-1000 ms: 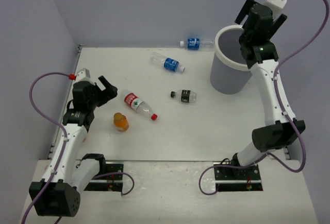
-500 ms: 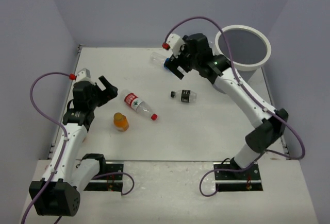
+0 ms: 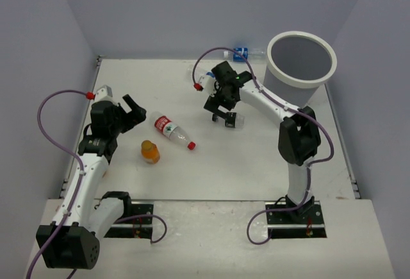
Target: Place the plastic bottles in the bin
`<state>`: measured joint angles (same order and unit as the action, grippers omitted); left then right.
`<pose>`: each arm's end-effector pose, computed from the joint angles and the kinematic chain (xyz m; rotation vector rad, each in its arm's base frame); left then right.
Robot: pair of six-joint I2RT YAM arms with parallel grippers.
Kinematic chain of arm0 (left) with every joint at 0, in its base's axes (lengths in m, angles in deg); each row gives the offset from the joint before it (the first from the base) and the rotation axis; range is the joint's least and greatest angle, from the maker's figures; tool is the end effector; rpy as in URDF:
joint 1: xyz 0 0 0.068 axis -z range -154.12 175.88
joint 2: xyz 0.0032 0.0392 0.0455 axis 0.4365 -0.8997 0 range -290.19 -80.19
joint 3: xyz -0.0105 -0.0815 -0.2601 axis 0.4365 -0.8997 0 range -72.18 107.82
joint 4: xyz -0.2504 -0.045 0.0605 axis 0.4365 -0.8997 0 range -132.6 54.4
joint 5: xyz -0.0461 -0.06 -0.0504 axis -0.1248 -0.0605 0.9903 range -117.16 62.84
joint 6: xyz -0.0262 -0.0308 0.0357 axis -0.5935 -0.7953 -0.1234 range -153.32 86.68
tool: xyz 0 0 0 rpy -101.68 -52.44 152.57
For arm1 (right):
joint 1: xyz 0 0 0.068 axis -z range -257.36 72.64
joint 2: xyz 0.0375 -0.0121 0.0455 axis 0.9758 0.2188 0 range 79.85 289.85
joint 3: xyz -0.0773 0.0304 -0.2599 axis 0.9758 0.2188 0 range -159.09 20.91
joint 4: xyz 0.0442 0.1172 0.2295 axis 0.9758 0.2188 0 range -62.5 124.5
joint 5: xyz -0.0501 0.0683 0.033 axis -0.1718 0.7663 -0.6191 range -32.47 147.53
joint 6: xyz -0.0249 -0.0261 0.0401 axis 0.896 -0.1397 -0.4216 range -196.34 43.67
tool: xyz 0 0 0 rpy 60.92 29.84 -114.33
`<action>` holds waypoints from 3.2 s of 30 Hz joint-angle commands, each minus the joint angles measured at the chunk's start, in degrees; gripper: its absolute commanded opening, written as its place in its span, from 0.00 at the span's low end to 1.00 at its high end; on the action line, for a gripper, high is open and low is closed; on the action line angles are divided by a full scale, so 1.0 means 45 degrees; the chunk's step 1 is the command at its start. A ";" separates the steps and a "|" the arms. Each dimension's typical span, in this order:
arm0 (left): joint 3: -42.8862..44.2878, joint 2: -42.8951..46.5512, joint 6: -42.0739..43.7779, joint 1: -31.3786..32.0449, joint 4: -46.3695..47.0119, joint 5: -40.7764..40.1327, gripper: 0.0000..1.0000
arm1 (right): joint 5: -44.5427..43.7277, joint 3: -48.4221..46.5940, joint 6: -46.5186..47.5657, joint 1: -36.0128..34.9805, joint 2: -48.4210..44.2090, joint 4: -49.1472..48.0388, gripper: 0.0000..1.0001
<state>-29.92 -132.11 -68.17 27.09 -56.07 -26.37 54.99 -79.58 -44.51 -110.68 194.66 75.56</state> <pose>0.2037 -0.0047 0.2843 -0.6056 2.0328 -0.3919 0.3634 0.2370 0.2536 -1.4192 2.2484 -0.0505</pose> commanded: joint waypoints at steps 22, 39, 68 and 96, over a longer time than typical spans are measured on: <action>0.0179 0.0163 -0.0029 0.0043 -0.0190 -0.0937 1.00 | -0.0294 -0.2831 -0.0259 -0.0025 0.1009 0.1559 0.27; 0.0335 -0.0752 -0.0236 0.0043 -0.0439 -0.1311 1.00 | -0.9895 0.0668 -0.4249 0.3019 -0.6451 -0.9755 0.10; 0.0672 0.0395 -0.0709 0.2307 -0.3282 -0.2321 1.00 | -0.1795 0.2627 -1.2525 0.5441 -0.9989 -0.4148 0.99; -0.0348 -0.2759 -0.3017 0.6371 -0.4768 -0.5625 0.61 | -0.0429 1.1112 -1.4260 0.5152 -1.6080 -0.6013 0.99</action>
<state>-30.62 -146.37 -80.73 55.32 -78.86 -50.80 54.11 -31.47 -107.48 -87.38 125.03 49.28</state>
